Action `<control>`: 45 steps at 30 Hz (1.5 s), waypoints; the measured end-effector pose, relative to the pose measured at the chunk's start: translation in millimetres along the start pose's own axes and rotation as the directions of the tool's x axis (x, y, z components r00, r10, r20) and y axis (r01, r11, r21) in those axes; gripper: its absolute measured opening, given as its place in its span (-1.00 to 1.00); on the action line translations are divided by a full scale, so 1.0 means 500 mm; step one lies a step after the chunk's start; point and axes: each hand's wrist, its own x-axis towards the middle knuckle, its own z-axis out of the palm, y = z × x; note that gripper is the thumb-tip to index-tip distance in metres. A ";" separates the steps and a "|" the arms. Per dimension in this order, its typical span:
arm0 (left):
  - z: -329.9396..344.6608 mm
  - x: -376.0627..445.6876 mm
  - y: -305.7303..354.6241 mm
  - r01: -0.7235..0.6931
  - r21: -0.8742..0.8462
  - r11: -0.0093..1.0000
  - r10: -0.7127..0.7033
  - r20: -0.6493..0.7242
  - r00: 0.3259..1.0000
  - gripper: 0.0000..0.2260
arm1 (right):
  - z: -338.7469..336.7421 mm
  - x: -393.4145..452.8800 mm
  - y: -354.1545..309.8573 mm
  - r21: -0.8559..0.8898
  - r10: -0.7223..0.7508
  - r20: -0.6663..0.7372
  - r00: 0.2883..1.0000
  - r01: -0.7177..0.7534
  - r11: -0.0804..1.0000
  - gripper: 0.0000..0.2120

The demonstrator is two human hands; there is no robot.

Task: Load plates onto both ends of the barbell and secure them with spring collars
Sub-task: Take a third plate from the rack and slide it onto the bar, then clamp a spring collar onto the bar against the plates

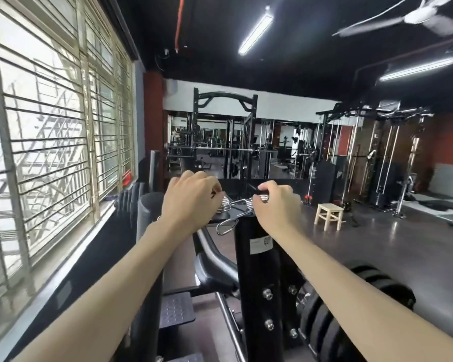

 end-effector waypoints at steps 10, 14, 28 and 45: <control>0.060 0.047 0.064 -0.132 -0.025 0.991 0.134 0.081 0.988 -0.74 | -0.009 0.038 0.042 -0.295 -0.029 0.237 0.971 0.100 0.950 -0.81; 0.072 0.063 0.102 -0.139 -0.136 0.981 0.155 0.119 0.981 -0.55 | -0.048 0.028 0.068 -0.293 0.027 0.068 0.997 -0.006 0.956 -0.81; 0.093 0.024 0.350 -0.194 -0.427 0.883 0.251 0.079 0.965 -0.23 | -0.286 -0.067 0.175 -0.433 -0.316 -0.058 0.947 0.261 0.863 -0.78; 0.029 -0.271 0.746 0.266 -0.962 0.068 -0.056 0.263 0.963 -0.71 | -0.547 -0.404 0.467 0.246 -0.054 0.685 0.727 -0.161 0.956 0.33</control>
